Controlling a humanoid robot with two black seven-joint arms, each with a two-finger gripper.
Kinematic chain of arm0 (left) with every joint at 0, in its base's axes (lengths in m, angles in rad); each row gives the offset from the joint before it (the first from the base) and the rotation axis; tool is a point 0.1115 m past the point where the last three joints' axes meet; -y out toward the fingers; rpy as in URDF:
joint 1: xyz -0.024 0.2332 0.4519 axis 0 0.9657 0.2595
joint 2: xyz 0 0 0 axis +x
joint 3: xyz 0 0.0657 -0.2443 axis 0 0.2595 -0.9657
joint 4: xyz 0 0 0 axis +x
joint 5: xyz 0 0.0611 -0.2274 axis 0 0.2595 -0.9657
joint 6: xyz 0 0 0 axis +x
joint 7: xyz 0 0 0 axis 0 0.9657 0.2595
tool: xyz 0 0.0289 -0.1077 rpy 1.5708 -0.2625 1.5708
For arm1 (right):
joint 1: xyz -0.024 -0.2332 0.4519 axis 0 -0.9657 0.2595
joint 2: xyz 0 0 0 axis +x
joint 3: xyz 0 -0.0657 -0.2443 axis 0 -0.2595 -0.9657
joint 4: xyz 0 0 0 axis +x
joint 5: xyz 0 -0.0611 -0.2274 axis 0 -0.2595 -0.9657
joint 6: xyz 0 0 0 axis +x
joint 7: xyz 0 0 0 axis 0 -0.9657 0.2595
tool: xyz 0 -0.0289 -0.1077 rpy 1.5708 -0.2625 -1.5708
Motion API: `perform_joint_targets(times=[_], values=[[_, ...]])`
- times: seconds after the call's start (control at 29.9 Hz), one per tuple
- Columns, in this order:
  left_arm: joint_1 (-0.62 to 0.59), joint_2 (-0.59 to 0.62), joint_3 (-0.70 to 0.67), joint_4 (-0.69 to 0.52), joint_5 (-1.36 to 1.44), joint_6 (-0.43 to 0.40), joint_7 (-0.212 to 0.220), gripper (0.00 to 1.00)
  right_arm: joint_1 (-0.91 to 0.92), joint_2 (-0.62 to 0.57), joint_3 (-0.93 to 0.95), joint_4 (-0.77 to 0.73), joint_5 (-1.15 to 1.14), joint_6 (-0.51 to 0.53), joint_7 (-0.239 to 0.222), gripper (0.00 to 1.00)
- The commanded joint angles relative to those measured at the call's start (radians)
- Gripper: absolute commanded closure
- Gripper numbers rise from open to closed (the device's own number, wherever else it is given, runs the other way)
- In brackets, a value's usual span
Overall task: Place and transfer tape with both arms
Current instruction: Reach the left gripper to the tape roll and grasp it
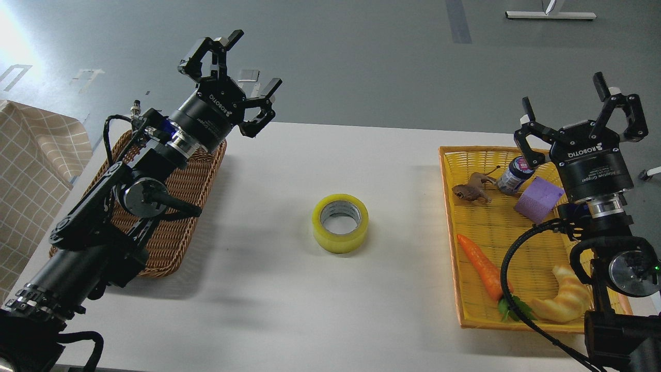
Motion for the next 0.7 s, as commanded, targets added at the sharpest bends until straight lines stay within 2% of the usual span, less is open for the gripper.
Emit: perform_joint_targets(times=[0.0,0.07,0.23,0.33,0.4,0.53,0.67], values=[[-0.065,0.063,0.129,-0.004,0.125,0.0,0.009,0.02,-0.003,0.0,0.0,0.001,0.0,0.0,0.0,0.0],[-0.108,0.093,0.206,-0.024,0.22,0.007,-0.003,0.02,-0.006,0.0,0.0,0.001,0.0,0.0,0.0,0.0],[-0.128,0.098,0.223,-0.126,0.546,0.085,0.0,0.02,-0.012,0.0,0.0,0.003,-0.002,0.0,0.003,0.0],[-0.122,0.092,0.249,-0.183,0.784,0.117,0.018,0.02,-0.012,0.0,0.0,0.004,-0.002,0.0,0.005,0.0],[-0.126,0.093,0.293,-0.194,0.863,0.118,0.027,0.02,-0.012,0.0,0.0,0.004,-0.002,0.0,0.005,0.0],[-0.163,0.095,0.41,-0.196,1.189,0.119,0.067,0.02,-0.012,0.0,0.0,0.004,-0.003,0.0,0.005,0.0],[-0.186,0.09,0.413,-0.196,1.304,0.107,0.107,0.02,-0.012,0.0,-0.001,0.003,-0.005,0.0,0.005,0.0]])
